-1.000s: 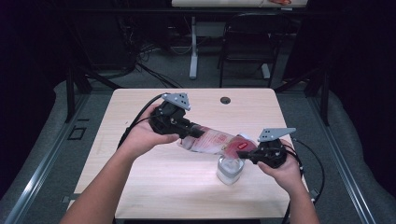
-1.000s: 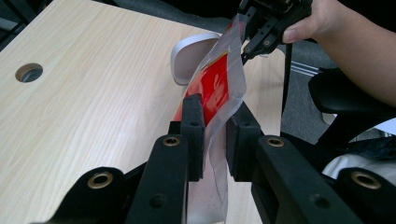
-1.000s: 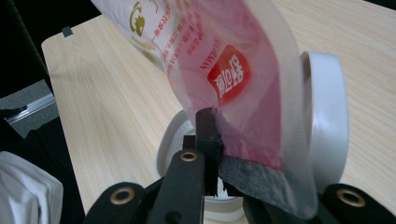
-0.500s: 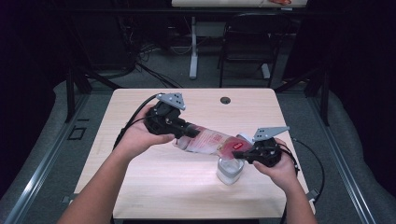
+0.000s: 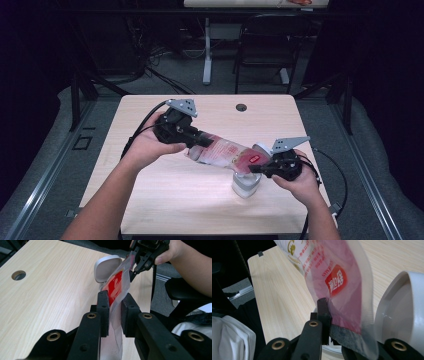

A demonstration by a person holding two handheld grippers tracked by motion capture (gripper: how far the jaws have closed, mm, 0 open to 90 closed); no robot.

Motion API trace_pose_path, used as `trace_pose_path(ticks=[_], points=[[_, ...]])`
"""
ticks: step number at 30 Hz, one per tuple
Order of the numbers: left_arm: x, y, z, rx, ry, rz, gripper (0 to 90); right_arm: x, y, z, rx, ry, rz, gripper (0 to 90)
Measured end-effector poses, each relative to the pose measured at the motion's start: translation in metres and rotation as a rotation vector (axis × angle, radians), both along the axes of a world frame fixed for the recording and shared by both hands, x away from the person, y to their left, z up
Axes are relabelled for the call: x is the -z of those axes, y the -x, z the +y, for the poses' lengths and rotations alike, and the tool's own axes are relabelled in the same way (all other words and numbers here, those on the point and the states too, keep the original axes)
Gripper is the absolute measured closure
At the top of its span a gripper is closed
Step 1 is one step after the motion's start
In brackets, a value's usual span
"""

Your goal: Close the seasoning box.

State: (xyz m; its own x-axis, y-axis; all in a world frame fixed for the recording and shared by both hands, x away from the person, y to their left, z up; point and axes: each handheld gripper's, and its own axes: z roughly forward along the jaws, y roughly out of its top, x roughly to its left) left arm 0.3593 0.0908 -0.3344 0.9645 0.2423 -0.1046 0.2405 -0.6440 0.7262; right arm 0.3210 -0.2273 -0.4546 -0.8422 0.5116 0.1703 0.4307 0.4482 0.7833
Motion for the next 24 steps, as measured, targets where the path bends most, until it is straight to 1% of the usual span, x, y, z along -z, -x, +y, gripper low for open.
trace_pose_path(ticks=[1, 6, 11, 14, 20, 24], points=[[0.0001, -0.0005, -0.0003, -0.001, 0.003, 0.006, 79.4, -0.0002, 0.0002, -0.0004, -0.001, 0.000, -0.001, 88.6], [0.0014, -0.0020, -0.0028, 0.005, 0.003, 0.004, 79.4, -0.0002, 0.0006, -0.0028, 0.001, 0.002, 0.005, 88.6], [0.0023, -0.0022, -0.0039, 0.008, 0.007, 0.005, 79.4, -0.0004, 0.0006, -0.0056, 0.012, 0.001, 0.000, 88.5], [0.0039, -0.0025, -0.0032, 0.005, 0.013, 0.008, 79.4, -0.0007, 0.0006, -0.0068, 0.021, 0.001, -0.004, 88.4], [0.0052, -0.0020, -0.0020, 0.003, 0.012, 0.009, 79.3, -0.0012, 0.0008, -0.0069, 0.029, 0.001, -0.011, 88.4], [0.0091, -0.0029, -0.0001, -0.005, 0.019, 0.020, 79.0, -0.0019, 0.0011, -0.0080, 0.034, 0.006, -0.015, 88.4]])
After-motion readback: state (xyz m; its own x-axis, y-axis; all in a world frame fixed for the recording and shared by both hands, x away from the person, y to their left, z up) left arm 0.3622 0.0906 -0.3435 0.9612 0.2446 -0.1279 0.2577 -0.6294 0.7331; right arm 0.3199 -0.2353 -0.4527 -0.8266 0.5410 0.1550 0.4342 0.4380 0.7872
